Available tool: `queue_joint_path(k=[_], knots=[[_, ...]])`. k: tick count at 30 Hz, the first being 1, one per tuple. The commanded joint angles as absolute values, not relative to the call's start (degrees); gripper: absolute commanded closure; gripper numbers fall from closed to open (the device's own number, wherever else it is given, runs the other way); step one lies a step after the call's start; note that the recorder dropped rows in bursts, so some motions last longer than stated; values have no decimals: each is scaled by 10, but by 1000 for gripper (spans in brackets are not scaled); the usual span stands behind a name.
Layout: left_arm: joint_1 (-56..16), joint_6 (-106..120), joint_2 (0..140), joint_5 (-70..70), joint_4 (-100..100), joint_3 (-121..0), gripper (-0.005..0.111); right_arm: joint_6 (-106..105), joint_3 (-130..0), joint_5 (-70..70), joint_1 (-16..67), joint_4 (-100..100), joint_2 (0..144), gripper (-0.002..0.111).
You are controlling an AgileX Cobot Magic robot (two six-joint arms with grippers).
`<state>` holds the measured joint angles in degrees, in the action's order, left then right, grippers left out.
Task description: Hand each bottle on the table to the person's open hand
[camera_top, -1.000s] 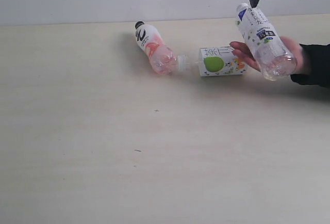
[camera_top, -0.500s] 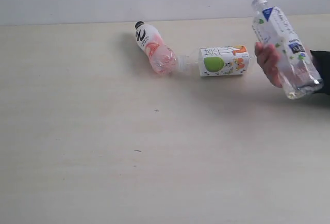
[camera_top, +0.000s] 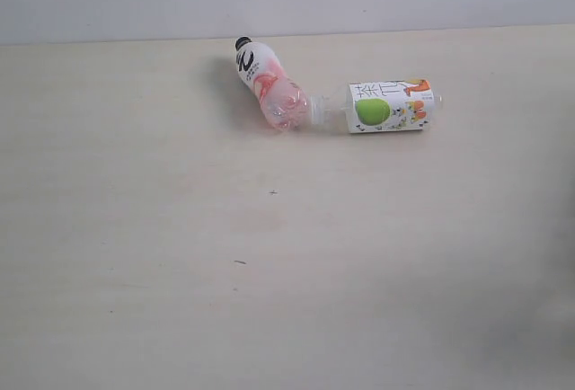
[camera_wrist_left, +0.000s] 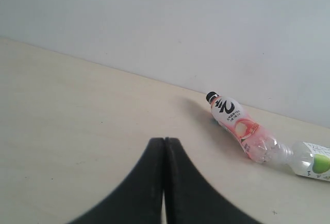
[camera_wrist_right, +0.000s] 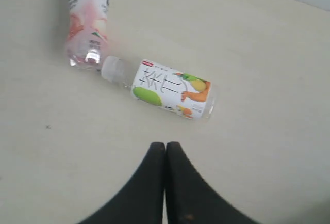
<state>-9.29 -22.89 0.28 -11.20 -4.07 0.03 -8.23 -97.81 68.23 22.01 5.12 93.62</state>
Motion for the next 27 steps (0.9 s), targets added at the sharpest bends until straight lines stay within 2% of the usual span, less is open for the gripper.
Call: queue_joint_path(k=[1, 27], knots=[[-94, -228, 0, -114, -43, 0, 107, -115, -982, 697, 220, 95, 930, 108], [-94, -228, 0, -114, -43, 0, 107, -166, -982, 700, 220, 147, 930, 108]])
